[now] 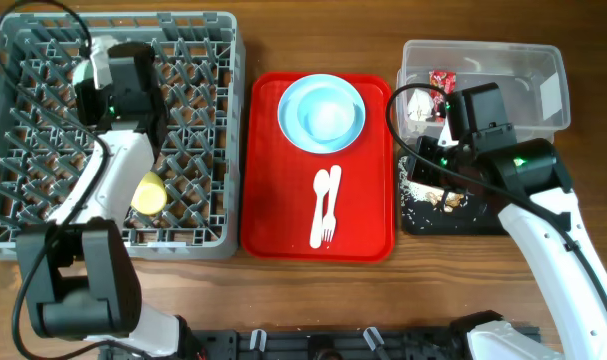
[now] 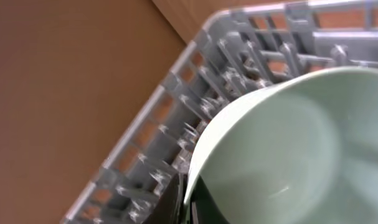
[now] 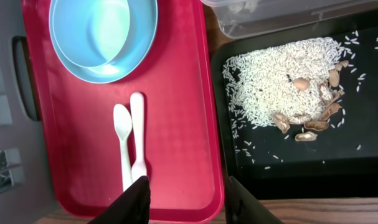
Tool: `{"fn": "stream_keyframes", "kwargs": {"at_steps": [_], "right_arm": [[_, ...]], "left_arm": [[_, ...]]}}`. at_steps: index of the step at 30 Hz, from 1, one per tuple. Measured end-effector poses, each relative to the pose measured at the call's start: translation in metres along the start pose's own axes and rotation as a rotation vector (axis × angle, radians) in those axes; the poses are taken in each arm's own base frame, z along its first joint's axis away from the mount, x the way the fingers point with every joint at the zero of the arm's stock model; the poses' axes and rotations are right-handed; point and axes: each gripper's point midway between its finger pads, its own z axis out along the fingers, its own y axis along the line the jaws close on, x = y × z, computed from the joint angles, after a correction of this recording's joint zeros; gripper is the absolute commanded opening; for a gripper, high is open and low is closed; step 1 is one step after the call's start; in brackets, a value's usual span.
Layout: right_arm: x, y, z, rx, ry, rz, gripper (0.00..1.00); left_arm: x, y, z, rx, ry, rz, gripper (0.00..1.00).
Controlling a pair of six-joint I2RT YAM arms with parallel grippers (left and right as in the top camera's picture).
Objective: Sort waste into correct bins and load items into the dishwasher rack
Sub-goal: 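Carry the green saucer with the left gripper over the dish rack, then lower the green saucer into the rack slots and open the left gripper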
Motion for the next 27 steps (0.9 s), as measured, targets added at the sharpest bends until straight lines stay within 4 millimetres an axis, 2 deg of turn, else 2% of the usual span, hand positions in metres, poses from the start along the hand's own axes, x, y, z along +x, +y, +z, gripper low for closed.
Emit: {"fn": "stream_keyframes", "kwargs": {"at_steps": [2, 6, 11, 15, 27], "right_arm": [[0.0, 0.0, 0.0, 0.001, 0.001, 0.0, 0.39], [0.0, 0.0, 0.0, 0.001, 0.001, 0.0, 0.39], [0.0, 0.0, 0.0, 0.001, 0.001, 0.0, 0.39], [0.0, 0.0, 0.0, 0.001, 0.002, 0.0, 0.39], [0.0, 0.0, 0.0, 0.001, 0.002, -0.004, 0.39]], "left_arm": [[-0.006, 0.008, 0.0, -0.044, -0.017, 0.037, 0.04], [-0.006, 0.008, -0.003, -0.063, -0.014, 0.096, 0.04], [-0.006, -0.015, -0.021, -0.009, -0.029, 0.179, 0.04], [-0.003, -0.023, -0.022, 0.0, -0.027, 0.217, 0.04], [-0.009, -0.016, -0.021, -0.047, -0.038, 0.263, 0.04]]}}
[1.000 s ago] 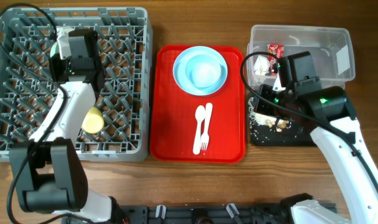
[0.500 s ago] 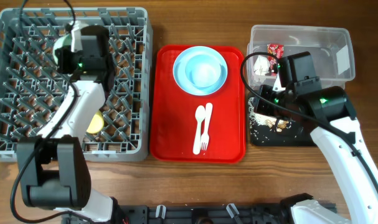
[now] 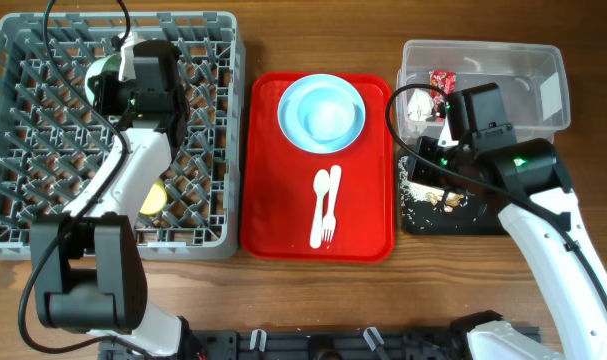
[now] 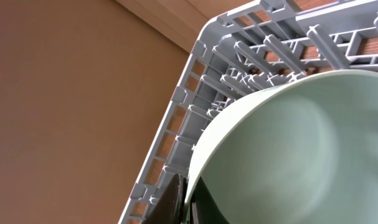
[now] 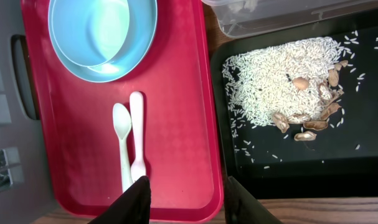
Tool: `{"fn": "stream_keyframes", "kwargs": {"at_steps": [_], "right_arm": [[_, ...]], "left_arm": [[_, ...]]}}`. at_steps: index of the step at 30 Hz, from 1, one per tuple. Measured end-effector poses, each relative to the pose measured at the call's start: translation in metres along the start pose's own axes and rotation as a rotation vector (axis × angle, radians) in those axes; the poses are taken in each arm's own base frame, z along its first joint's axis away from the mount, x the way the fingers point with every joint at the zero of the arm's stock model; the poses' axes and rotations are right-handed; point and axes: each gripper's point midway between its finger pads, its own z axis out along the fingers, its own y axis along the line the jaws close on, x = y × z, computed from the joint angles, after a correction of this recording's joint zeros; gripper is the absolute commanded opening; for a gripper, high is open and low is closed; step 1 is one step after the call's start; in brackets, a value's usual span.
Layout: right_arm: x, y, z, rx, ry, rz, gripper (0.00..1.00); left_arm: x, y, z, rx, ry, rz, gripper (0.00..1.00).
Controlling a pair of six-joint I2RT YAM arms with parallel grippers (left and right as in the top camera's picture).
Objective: Sort waste into correct bins and load items into the dishwasher rack
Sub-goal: 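Lower the green saucer into the rack slots and open the left gripper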
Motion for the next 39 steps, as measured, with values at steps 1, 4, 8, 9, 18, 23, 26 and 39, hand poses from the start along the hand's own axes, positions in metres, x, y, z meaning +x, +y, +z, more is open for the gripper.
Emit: {"fn": "stream_keyframes", "kwargs": {"at_steps": [1, 4, 8, 9, 18, 23, 26, 39], "right_arm": [[0.0, 0.0, 0.0, 0.0, 0.0, 0.0, 0.39], [0.0, 0.0, 0.0, 0.0, 0.0, 0.0, 0.38], [0.0, 0.0, 0.0, 0.0, 0.0, -0.003, 0.38], [0.0, 0.0, 0.0, 0.0, 0.0, -0.003, 0.39], [0.0, 0.0, 0.0, 0.0, 0.0, -0.003, 0.38], [0.001, -0.001, 0.0, 0.002, 0.004, -0.003, 0.38], [0.001, -0.001, 0.0, 0.002, 0.004, -0.003, 0.38], [0.0, 0.0, 0.0, 0.001, 0.001, -0.003, 0.38]], "left_arm": [[0.001, 0.0, 0.0, -0.003, 0.002, 0.003, 0.04], [0.006, -0.001, 0.0, 0.001, 0.021, 0.038, 0.04], [0.009, -0.001, 0.0, -0.002, 0.031, 0.052, 0.04], [0.01, -0.001, 0.0, -0.001, 0.033, 0.056, 0.04], [0.014, -0.003, -0.002, 0.0, 0.048, 0.085, 0.04], [-0.009, 0.018, -0.003, -0.096, -0.012, -0.021, 0.04], [-0.008, 0.021, -0.003, -0.111, -0.006, 0.007, 0.04], [0.016, 0.008, -0.003, -0.065, 0.066, 0.096, 0.04]]}}
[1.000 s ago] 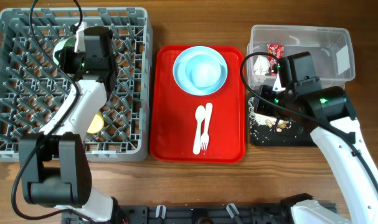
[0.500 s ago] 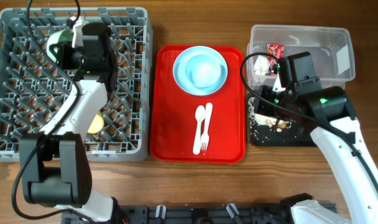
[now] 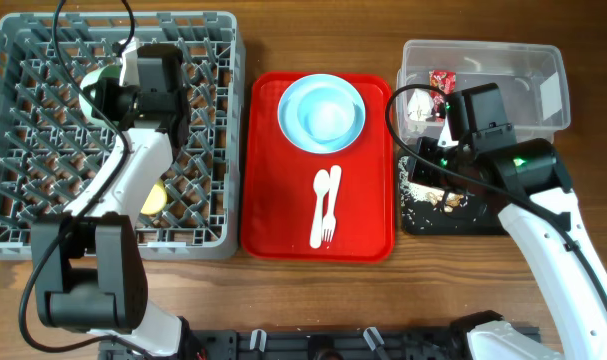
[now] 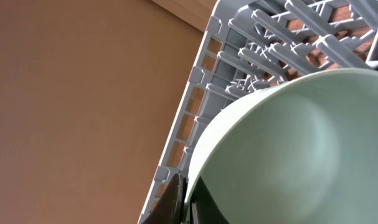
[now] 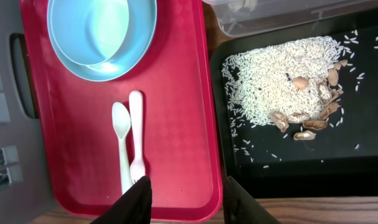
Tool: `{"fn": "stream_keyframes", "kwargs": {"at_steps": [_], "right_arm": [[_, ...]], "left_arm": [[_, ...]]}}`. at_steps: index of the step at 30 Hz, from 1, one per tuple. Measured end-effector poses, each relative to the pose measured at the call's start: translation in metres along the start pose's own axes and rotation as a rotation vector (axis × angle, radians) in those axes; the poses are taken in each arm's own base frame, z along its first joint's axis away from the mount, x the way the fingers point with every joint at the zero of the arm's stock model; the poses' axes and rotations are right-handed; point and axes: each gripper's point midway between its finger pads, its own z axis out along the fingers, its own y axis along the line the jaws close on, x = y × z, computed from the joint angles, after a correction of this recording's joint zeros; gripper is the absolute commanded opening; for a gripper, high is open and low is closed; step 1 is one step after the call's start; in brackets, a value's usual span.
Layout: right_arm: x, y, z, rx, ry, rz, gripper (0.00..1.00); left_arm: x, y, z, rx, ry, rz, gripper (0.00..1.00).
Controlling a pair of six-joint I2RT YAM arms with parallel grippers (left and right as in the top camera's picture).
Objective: Sort waste into correct bins and load items into the dishwasher rack
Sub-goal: 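Lower the green saucer into the rack slots and open the left gripper, then reach the left gripper to the light-blue bowl and grasp its rim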
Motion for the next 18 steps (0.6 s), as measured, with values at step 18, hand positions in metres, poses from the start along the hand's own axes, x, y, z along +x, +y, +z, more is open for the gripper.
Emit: {"fn": "stream_keyframes", "kwargs": {"at_steps": [18], "right_arm": [[0.0, 0.0, 0.0, -0.001, -0.001, 0.0, 0.37]], "left_arm": [[-0.007, -0.027, -0.03, 0.078, -0.045, 0.027, 0.18]]}}
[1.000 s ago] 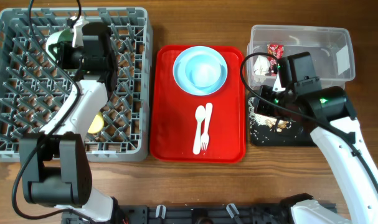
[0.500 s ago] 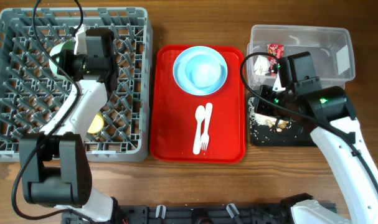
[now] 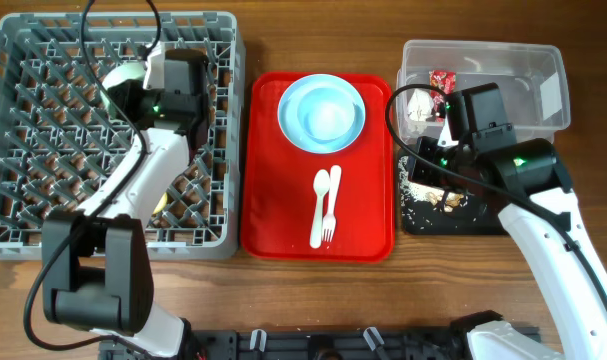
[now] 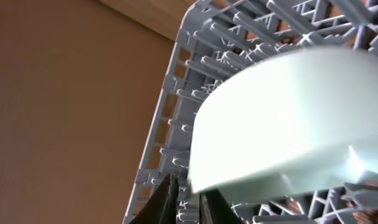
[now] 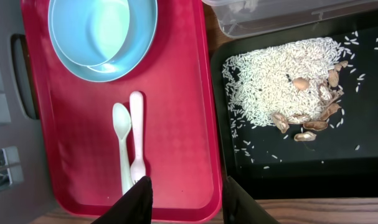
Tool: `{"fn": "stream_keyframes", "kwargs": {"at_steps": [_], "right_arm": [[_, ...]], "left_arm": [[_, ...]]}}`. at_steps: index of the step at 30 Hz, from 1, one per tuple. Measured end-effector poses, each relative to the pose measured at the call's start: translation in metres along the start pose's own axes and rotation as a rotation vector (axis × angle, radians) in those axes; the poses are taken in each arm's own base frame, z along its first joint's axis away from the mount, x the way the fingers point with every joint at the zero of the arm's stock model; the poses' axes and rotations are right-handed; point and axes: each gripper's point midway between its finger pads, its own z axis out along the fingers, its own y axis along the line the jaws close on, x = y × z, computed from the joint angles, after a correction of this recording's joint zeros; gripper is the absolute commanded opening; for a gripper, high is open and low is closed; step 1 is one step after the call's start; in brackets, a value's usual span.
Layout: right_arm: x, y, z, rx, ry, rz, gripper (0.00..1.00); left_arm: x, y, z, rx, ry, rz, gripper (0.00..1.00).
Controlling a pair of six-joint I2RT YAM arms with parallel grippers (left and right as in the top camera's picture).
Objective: Sort waste into correct bins and load items into the dishwasher rack
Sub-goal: 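Reach the left gripper to the light-blue bowl and grasp its rim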
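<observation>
A pale green bowl (image 4: 288, 118) lies tilted on the pegs of the grey dishwasher rack (image 3: 43, 130) near its back, also seen as the bowl (image 3: 123, 86) from overhead. My left gripper (image 4: 189, 202) sits just under its rim, fingers slightly apart, rack showing between them. On the red tray (image 3: 368, 215) are a blue bowl on a blue plate (image 3: 321, 112) and a white spoon and fork (image 3: 323, 205). My right gripper (image 5: 185, 202) hangs open over the tray's right edge, holding nothing.
A clear bin (image 3: 503, 60) with wrappers stands at the back right. In front of it a black tray (image 5: 357, 162) holds rice and peanut shells (image 5: 307, 124). A yellow cup (image 3: 160, 203) peeks from under my left arm in the rack.
My left gripper has shifted right along the rack's back and its fingers have parted off the green bowl's rim. The bowl now shows its outside and rests on the pegs. The right arm is unchanged.
My left gripper held the green bowl by its rim over the left part of the rack. It then stood farther back with the bowl still gripped, inside facing the camera. Now the bowl lies on the rack pegs and the fingers are apart. My right gripper stayed open.
</observation>
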Motion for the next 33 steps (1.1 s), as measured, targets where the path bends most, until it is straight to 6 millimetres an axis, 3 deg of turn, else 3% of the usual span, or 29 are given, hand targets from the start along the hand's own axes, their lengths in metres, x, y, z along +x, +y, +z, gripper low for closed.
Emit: {"fn": "stream_keyframes", "kwargs": {"at_steps": [5, 8, 11, 14, 17, 19, 20, 21, 22, 27, 30, 33], "right_arm": [[0.0, 0.0, 0.0, 0.0, 0.0, 0.0, 0.37], [0.0, 0.0, 0.0, 0.0, 0.0, 0.0, 0.36], [0.0, 0.0, 0.0, 0.0, 0.0, 0.0, 0.37], [0.0, 0.0, 0.0, 0.0, 0.0, 0.0, 0.36], [0.0, 0.0, 0.0, 0.0, 0.0, 0.0, 0.36], [0.0, 0.0, 0.0, 0.0, 0.0, 0.0, 0.37], [0.0, 0.0, 0.0, 0.0, 0.0, 0.0, 0.36], [0.0, 0.0, 0.0, 0.0, 0.0, 0.0, 0.37], [0.0, 0.0, 0.0, 0.0, 0.0, 0.0, 0.37], [0.0, 0.0, 0.0, 0.0, 0.001, 0.0, 0.38], [0.002, -0.001, 0.0, 0.005, 0.01, 0.001, 0.38], [0.01, -0.006, 0.0, 0.026, 0.039, 0.006, 0.39]], "left_arm": [[-0.003, -0.002, -0.007, -0.009, -0.01, 0.006, 0.19], [-0.004, 0.001, -0.012, -0.036, -0.012, 0.009, 0.04], [-0.004, 0.006, -0.017, -0.078, -0.007, -0.015, 0.05], [-0.003, 0.013, -0.023, -0.129, -0.003, -0.059, 0.14], [-0.009, 0.016, -0.033, -0.14, -0.025, -0.094, 0.1], [-0.016, 0.028, -0.042, -0.144, -0.055, -0.162, 0.09], [-0.019, 0.035, -0.046, -0.147, -0.067, -0.194, 0.12], [-0.023, 0.048, -0.051, -0.155, -0.081, -0.242, 0.29], [-0.026, 0.072, -0.06, -0.166, -0.104, -0.322, 0.32], [-0.025, 0.094, -0.076, -0.159, -0.128, -0.374, 0.6], [-0.026, 0.076, -0.094, -0.08, -0.159, -0.338, 0.72], [-0.019, 0.028, -0.109, 0.136, -0.171, -0.256, 0.75]]}}
